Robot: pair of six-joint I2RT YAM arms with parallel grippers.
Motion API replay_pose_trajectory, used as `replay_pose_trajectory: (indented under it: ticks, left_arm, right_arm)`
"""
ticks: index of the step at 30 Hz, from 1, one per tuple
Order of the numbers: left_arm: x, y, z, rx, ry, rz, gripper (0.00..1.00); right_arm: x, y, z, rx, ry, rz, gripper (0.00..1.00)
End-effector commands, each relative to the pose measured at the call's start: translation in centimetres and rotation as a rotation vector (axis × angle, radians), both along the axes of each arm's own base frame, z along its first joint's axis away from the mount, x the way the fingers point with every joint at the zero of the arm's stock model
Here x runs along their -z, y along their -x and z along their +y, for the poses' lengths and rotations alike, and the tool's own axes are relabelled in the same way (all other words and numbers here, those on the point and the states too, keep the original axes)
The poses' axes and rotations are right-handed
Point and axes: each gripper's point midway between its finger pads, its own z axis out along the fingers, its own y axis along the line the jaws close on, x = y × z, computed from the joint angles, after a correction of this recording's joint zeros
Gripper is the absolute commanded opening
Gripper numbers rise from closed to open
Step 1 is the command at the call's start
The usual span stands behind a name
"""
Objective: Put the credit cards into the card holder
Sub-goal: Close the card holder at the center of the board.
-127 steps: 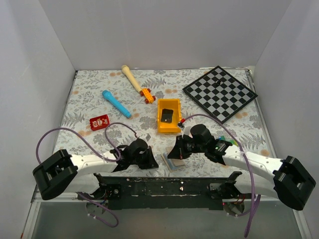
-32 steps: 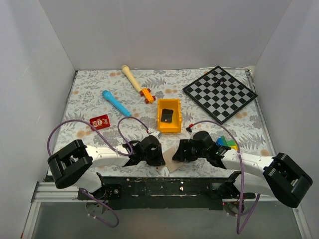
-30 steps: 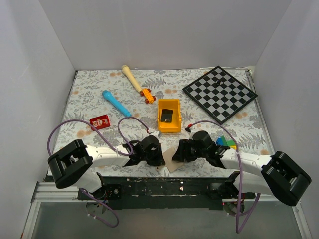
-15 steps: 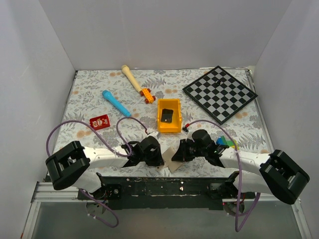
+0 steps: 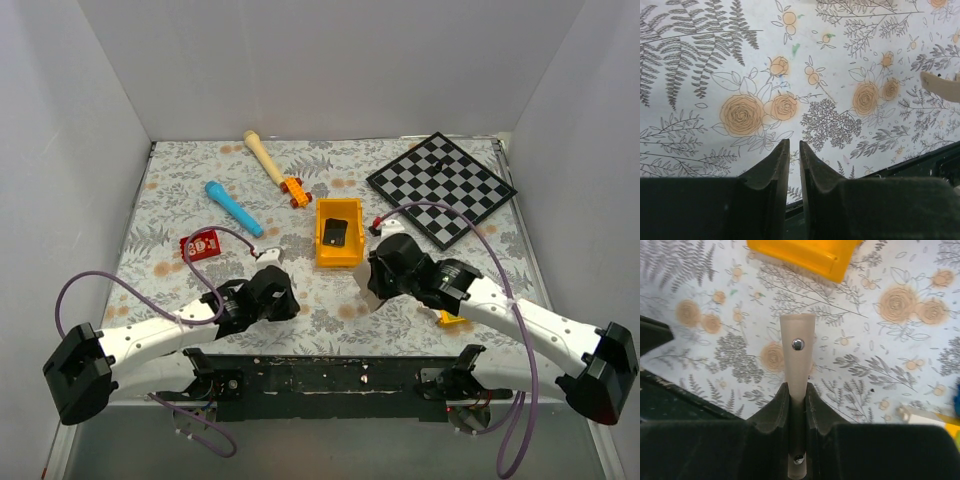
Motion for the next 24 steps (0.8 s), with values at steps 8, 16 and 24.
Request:
replay_pose_trajectory:
  ticks: [8,16,24]
  left_arm:
    - [1.0,0.3,2.8,-0.067,-0.045,0.017,0.13]
    - [0.9,0.5,3.1,-0.072,-0.039,0.015,0.13]
    - [1.1,0.8,3.2,-0.074,-0.034,0.027,0.13]
  right_arm:
    - [3.9,0.9,-1.2,0.026,0.556,-0.075,0.01]
    - [5.3,2.0,3.3,-0.061,0.492,-0.06,0.01]
    - [5.6,4.7,8.4,-0.189,0.32,-0.004,0.43]
